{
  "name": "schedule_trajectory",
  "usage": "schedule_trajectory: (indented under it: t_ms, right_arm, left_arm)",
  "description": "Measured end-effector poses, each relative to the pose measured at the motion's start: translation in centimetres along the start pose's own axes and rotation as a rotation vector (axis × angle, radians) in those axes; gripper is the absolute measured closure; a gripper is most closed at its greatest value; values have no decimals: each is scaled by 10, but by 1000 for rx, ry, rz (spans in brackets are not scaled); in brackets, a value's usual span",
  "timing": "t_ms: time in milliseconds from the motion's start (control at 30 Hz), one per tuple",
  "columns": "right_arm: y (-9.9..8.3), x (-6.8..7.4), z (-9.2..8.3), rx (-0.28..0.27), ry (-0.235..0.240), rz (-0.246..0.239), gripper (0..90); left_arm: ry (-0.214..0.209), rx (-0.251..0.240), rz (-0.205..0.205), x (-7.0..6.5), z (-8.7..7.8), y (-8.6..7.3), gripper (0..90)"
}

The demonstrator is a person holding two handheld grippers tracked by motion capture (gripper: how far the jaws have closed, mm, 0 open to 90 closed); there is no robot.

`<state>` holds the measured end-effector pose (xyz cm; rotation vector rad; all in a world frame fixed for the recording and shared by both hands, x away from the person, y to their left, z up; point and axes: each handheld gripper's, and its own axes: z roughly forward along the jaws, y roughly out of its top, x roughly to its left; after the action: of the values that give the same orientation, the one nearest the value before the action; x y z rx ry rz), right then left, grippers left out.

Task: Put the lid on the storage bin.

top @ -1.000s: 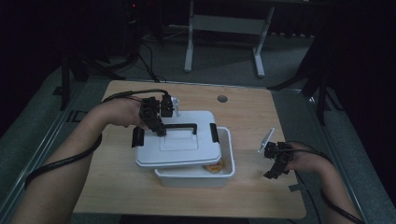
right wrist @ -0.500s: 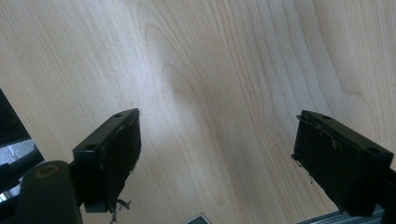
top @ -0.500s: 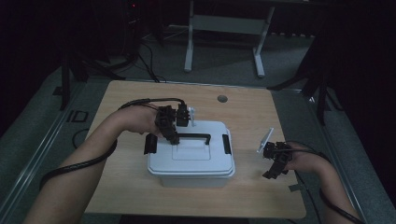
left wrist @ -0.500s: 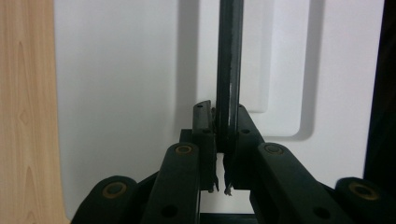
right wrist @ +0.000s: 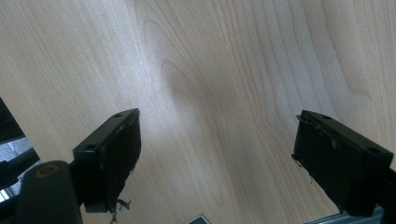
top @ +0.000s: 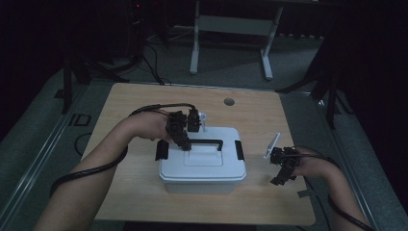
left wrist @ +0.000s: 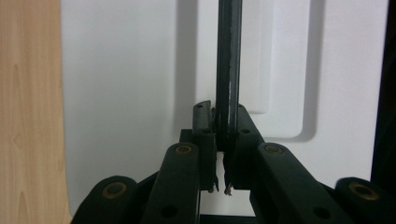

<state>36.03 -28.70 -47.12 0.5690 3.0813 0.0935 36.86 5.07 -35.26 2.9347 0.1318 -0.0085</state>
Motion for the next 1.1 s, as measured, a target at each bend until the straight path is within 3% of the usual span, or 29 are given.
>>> schedule_trajectory:
  t_ms: [367, 567, 1100]
  right_arm:
    - [1, 0, 2, 6, 3, 1, 149]
    - [1, 0, 2, 6, 4, -3, 149]
    - [4, 2, 2, 5, 5, -8, 149]
  left_arm:
    - [1, 20, 10, 4, 12, -2, 836]
    - [-8, 25, -8, 8, 17, -9, 835]
    - [-5, 34, 1, 7, 17, -9, 807]
